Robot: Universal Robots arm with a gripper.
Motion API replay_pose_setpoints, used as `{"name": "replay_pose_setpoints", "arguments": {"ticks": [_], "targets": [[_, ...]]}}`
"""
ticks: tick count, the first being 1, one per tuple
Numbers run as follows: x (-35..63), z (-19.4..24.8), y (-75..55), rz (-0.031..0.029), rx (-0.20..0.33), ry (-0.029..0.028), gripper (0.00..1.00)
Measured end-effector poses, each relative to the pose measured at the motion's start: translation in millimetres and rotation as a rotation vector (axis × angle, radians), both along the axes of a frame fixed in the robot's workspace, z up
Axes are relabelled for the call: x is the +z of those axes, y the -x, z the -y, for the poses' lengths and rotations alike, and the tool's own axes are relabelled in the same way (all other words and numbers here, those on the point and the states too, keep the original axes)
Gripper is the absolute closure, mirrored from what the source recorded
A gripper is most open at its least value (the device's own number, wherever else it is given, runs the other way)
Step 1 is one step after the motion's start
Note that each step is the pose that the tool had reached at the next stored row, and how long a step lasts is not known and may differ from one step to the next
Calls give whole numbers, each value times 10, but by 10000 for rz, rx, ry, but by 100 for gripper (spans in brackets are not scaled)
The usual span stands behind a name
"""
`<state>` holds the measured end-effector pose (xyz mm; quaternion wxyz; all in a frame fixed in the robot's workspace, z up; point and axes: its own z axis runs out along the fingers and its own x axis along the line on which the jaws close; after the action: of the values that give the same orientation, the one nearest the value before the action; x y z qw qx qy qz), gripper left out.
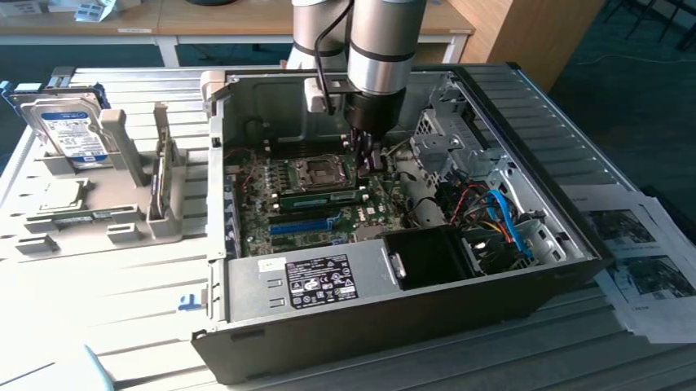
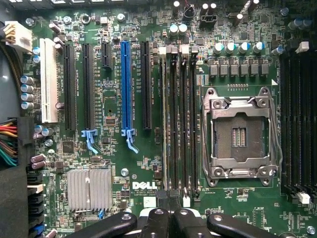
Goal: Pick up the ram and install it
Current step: 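Press down the ram until it locks into place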
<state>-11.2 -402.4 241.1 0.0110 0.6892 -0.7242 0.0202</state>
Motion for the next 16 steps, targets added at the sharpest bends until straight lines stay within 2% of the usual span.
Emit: {"name": "replay_pose_setpoints", "arguments": {"ticks": [16], "targets": [[-80, 0, 0, 0, 1, 0, 90]]}}
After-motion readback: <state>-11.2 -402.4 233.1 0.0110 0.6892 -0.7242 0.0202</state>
